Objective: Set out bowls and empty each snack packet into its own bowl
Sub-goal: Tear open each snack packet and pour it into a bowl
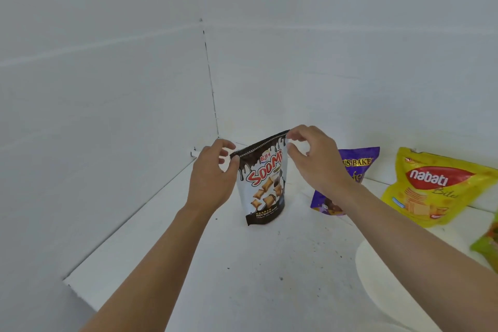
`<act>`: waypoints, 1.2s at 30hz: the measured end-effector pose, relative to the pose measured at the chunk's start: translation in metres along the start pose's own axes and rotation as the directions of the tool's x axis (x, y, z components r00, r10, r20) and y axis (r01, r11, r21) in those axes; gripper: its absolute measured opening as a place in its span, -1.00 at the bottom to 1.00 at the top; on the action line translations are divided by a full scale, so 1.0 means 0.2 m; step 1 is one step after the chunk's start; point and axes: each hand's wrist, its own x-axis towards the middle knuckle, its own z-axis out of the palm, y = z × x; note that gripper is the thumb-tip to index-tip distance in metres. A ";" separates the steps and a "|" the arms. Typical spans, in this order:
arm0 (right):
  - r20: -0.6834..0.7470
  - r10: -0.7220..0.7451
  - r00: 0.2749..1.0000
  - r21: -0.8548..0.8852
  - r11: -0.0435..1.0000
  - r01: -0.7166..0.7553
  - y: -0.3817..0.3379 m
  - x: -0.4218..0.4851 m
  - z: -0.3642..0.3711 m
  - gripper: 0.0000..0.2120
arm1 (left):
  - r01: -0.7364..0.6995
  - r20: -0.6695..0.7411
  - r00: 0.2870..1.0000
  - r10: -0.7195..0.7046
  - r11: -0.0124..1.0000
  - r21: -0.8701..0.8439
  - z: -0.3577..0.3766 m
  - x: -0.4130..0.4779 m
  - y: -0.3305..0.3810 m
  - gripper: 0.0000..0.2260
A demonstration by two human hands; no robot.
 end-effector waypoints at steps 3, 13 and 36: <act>0.077 -0.022 0.997 -0.047 0.999 0.025 0.05 0.11 0.06 -0.81 | 0.000 0.031 1.000 -0.002 0.999 0.042 0.05 0.08 -0.03 -0.89; 0.176 -0.081 0.981 -0.130 0.986 0.105 0.17 0.22 0.22 -0.87 | -0.018 0.127 0.992 0.005 0.995 0.099 0.13 0.13 -0.10 -0.84; 0.214 0.078 0.974 0.093 0.991 -0.100 -0.32 -0.36 -0.05 -0.94 | -0.061 0.016 0.998 0.065 0.978 -0.201 -0.34 -0.39 -0.13 -0.93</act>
